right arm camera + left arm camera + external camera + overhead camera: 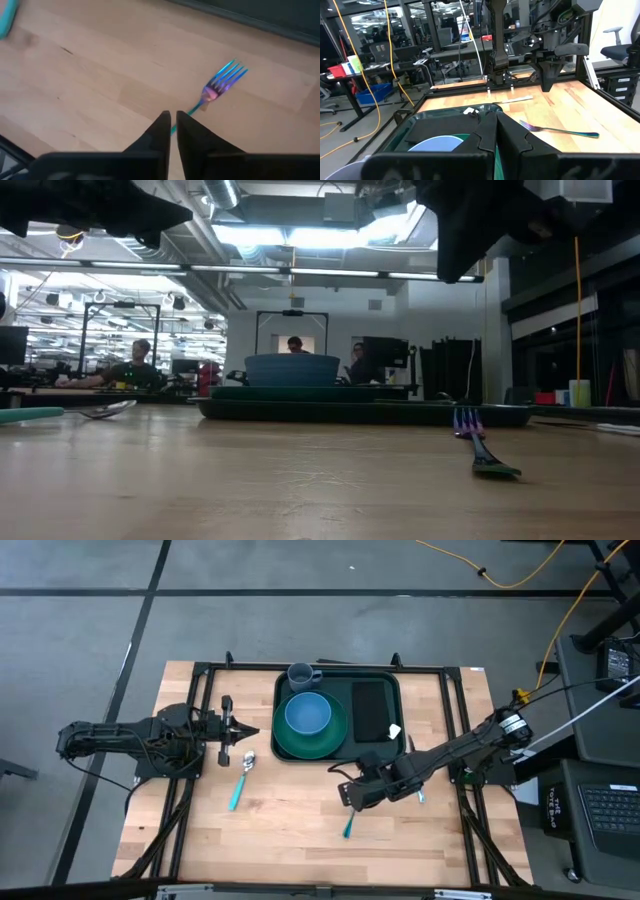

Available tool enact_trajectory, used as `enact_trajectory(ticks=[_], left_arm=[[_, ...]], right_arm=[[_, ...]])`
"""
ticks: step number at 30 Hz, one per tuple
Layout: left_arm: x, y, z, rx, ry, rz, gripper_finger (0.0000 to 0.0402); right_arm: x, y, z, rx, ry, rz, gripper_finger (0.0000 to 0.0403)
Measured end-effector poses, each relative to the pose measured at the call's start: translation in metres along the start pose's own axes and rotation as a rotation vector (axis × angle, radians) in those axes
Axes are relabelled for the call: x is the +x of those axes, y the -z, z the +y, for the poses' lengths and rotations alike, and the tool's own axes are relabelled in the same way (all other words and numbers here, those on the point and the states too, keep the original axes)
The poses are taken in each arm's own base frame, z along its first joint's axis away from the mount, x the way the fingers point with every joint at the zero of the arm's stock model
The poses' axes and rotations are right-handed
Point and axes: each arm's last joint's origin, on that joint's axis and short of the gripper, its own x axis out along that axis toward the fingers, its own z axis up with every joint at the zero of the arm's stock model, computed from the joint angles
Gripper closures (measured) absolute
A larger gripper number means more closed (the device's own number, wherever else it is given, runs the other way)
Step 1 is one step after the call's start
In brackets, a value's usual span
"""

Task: Set up tray
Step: Put the blue fork on the black napkin

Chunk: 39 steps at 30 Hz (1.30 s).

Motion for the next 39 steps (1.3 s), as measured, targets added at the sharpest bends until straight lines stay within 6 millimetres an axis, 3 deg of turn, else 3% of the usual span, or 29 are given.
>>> enact_trajectory(ticks=[6,19,27,39], left_arm=[[0.000,0.000,0.000,0.000,0.000,0.000,0.0397],[0.000,0.001,0.000,-0.001,0.001,0.006,0.0397],[0.000,0.001,0.000,-0.001,0.001,0.006,0.0400],[0.000,0.001,0.000,-0.001,0.001,0.007,0.0400]], right_arm=[[0.012,0.003,0.003,0.049,0.017,0.005,0.0331],[0.066,0.018,0.002,0.080,0.200,0.053,0.0221],[0.089,0.030,-0.003,0.161,0.297,0.032,0.0214],[0.096,0.031,-0.002,0.226,0.283,0.013,0.0214]])
